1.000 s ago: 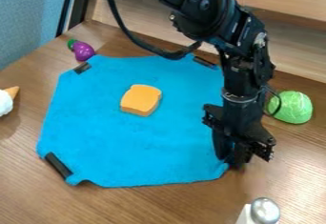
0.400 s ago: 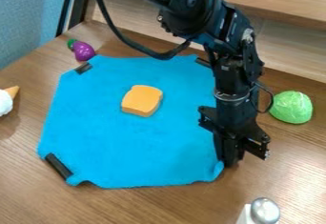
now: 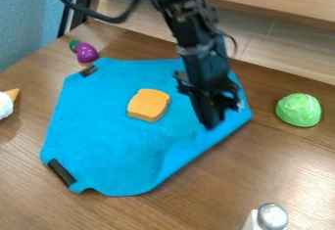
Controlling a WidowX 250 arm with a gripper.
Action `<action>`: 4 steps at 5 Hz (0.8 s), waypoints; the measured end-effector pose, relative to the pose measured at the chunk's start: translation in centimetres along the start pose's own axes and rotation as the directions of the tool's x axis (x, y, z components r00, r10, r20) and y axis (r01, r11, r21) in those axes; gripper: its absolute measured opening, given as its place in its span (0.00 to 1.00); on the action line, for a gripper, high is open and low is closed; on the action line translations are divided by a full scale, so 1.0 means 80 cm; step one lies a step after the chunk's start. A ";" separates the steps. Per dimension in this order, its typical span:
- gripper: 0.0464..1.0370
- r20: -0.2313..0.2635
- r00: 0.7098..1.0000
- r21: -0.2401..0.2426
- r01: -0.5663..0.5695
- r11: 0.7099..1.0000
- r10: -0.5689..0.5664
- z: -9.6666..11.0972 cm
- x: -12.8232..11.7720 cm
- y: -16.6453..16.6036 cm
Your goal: Fold the cloth from the right to the left
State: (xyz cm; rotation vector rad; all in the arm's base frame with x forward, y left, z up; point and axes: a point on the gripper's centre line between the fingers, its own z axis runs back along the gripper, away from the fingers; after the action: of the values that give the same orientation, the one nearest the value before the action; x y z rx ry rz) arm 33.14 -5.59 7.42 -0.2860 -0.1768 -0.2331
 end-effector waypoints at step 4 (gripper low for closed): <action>0.01 0.159 0.962 -0.036 -0.217 0.976 0.220 0.111 -0.036 0.166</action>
State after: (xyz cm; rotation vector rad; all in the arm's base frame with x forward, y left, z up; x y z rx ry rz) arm 32.47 10.01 11.82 -0.3404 -0.3021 0.0081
